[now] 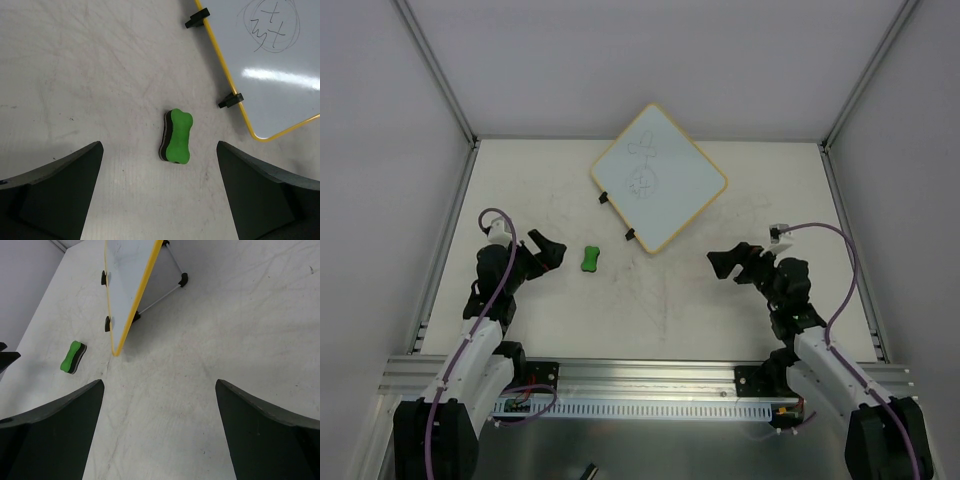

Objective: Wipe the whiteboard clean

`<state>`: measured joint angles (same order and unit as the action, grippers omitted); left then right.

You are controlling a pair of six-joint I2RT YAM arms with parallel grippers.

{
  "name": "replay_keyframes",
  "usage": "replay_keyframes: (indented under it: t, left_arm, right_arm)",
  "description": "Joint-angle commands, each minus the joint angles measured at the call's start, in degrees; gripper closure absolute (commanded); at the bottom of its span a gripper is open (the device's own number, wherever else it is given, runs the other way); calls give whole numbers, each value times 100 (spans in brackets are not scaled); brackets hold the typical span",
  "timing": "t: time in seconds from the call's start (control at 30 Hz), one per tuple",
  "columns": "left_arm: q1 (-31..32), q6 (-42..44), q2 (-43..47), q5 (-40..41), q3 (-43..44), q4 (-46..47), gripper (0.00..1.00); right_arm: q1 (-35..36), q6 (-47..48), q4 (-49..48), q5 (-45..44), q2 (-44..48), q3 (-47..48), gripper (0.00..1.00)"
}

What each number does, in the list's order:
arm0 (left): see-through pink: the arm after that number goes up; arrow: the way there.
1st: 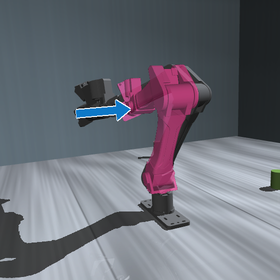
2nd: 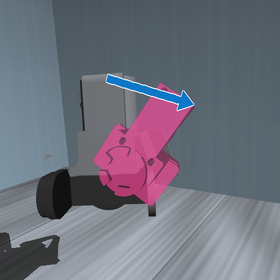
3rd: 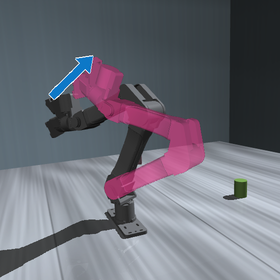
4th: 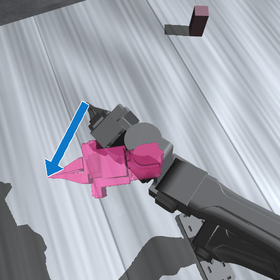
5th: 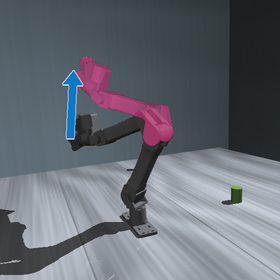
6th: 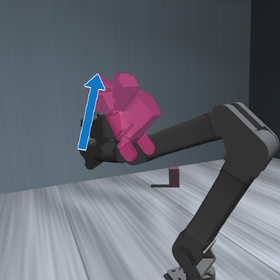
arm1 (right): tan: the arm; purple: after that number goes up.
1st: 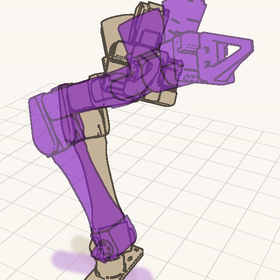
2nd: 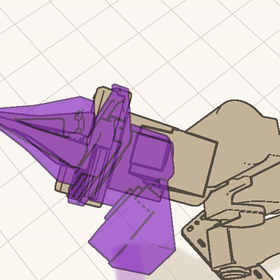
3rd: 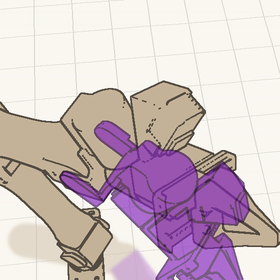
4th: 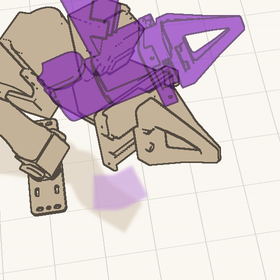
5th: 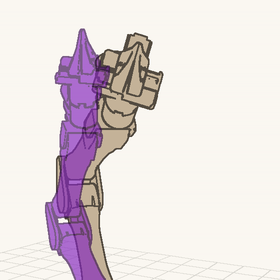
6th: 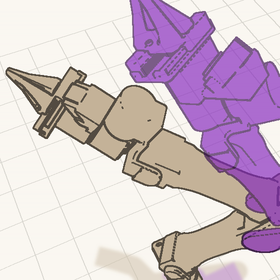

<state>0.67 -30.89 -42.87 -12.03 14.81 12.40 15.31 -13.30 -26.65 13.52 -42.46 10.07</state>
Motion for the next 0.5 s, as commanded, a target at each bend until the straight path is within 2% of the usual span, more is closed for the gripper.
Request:
replay_keyframes:
  t: [0.0, 0.33, 0.47]
  left_arm:
    - [-23, 40, 25, -194, 224, -19, 1]
    - [21, 154, -28, -238, 259, -89, 1]
    - [74, 206, -81, -247, 277, -89, 1]
  right_arm:
    - [-168, -356, -612, 362, -253, 250, 1]
    - [-309, -894, -1737, 423, -1668, 970, 1]
    - [-318, -1052, -2518, 494, -2345, 1190, 1]
